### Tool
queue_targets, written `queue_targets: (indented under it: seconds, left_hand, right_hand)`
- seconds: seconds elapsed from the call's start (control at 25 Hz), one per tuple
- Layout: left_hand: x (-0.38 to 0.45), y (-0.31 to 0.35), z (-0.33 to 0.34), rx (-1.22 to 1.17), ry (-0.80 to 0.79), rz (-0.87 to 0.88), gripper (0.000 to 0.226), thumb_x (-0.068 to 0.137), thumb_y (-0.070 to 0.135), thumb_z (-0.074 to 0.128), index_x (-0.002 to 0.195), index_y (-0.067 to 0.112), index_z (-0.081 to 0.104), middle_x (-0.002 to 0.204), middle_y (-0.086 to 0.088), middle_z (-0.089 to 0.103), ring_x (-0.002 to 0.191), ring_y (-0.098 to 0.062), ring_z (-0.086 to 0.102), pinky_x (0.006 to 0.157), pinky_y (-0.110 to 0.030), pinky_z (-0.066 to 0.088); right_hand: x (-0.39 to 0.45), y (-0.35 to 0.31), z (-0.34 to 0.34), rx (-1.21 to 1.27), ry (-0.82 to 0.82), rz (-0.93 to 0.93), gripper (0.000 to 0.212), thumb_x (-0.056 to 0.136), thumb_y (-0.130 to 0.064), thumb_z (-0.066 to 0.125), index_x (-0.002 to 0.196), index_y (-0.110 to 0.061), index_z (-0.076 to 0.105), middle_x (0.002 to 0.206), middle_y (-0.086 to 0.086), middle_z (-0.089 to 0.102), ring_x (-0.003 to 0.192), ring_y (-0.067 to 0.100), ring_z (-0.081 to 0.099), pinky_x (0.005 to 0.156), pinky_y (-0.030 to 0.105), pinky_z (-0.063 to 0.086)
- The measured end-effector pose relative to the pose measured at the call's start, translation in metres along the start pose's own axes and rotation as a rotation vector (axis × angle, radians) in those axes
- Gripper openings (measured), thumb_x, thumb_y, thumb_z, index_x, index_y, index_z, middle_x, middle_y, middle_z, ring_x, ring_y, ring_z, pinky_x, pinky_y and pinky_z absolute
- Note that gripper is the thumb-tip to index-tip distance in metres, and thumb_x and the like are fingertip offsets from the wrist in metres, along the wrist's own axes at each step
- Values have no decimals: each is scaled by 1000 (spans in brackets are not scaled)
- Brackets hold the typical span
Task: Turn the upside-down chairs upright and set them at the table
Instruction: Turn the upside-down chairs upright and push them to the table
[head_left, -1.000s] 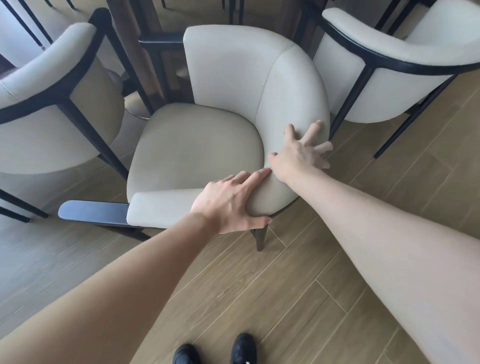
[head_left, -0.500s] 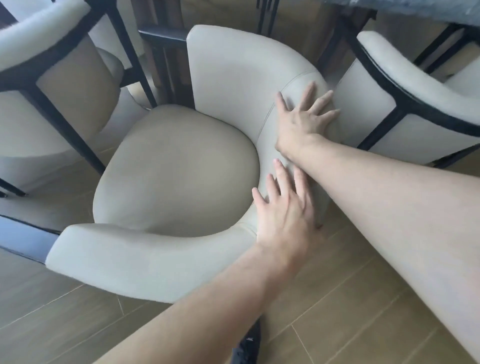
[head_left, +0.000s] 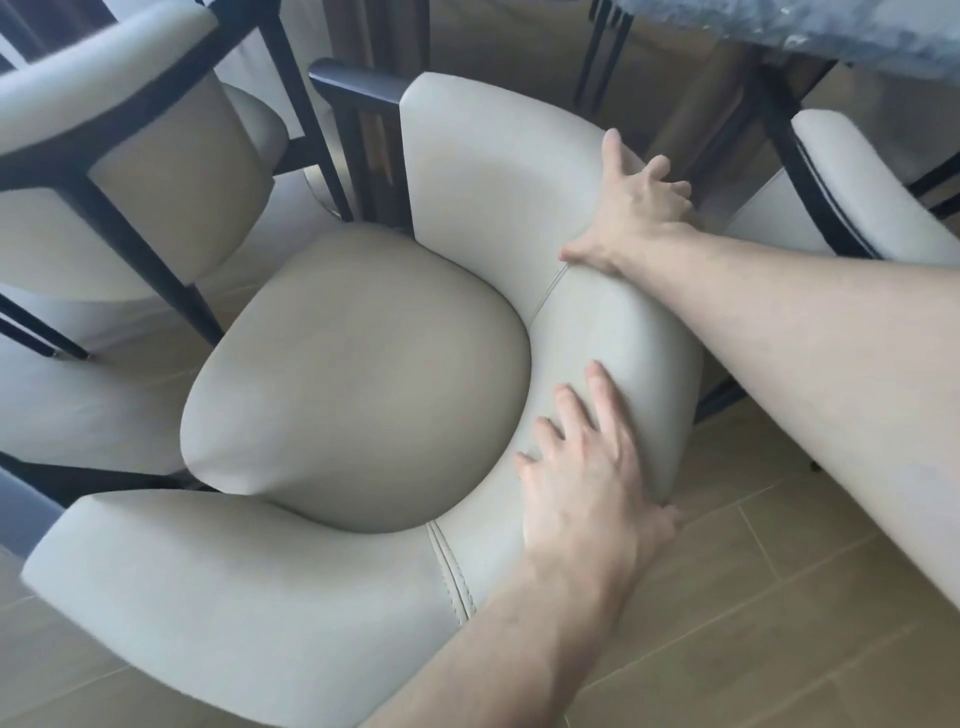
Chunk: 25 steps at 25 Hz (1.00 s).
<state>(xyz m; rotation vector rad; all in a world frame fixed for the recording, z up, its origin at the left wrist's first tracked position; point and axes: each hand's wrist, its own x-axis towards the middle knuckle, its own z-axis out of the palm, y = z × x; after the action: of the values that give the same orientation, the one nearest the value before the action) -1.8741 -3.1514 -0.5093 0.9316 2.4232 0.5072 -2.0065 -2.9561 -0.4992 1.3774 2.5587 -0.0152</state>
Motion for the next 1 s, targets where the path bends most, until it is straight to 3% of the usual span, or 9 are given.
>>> queue_targets:
  seconds: [0.2, 0.32, 0.52, 0.64, 0.8, 0.92, 1.0]
  left_hand:
    - [-2, -2, -6, 14, -58, 27, 131, 67, 45, 80, 154, 29, -16, 140, -7, 31, 114, -31, 45, 74, -40, 38]
    - [-17, -6, -3, 62, -81, 75, 130, 69, 43, 79, 152, 30, -19, 140, -6, 30, 113, -31, 45, 72, -39, 35]
    - [-60, -18, -1, 155, -168, 192, 131, 69, 45, 79, 152, 28, -20, 138, -5, 33, 110, -29, 48, 67, -37, 37]
    - [-87, -33, -5, 206, -202, 308, 130, 68, 45, 79, 153, 27, -18, 135, -3, 36, 107, -29, 50, 66, -36, 37]
    - [-121, -62, -13, 217, -309, 453, 126, 65, 43, 79, 151, 31, -12, 134, 0, 41, 104, -30, 51, 70, -37, 41]
    - [-138, -95, -27, 267, -392, 575, 126, 63, 44, 80, 151, 32, -9, 134, 0, 44, 106, -32, 55, 76, -41, 50]
    - [-143, -119, -42, 323, -442, 638, 127, 62, 46, 80, 151, 33, -9, 140, 1, 44, 111, -31, 56, 84, -42, 53]
  right_hand:
    - [-6, 6, -10, 30, -42, 14, 110, 74, -41, 82, 151, -41, 4, 130, 15, 35, 112, 38, 47, 64, 40, 37]
    - [-23, 19, -8, 22, -61, 46, 99, 77, -39, 80, 147, -35, 11, 130, 16, 35, 111, 39, 49, 56, 38, 32]
    - [-74, 52, -4, 34, -121, 134, 95, 81, -42, 77, 147, -30, 10, 135, 19, 33, 116, 41, 50, 68, 38, 36]
    - [-111, 71, 3, 47, -154, 220, 89, 84, -42, 74, 145, -25, 12, 132, 21, 34, 110, 41, 52, 60, 34, 34]
    - [-158, 93, 21, 74, -188, 341, 87, 82, -41, 75, 141, -26, 13, 123, 21, 35, 93, 36, 50, 47, 32, 21]
    - [-197, 97, 31, 112, -241, 404, 108, 79, -43, 75, 151, -32, -5, 127, 25, 33, 99, 39, 52, 53, 35, 32]
    - [-219, 94, 36, 118, -298, 429, 122, 79, -46, 76, 152, -35, -20, 137, 30, 29, 116, 44, 50, 74, 41, 44]
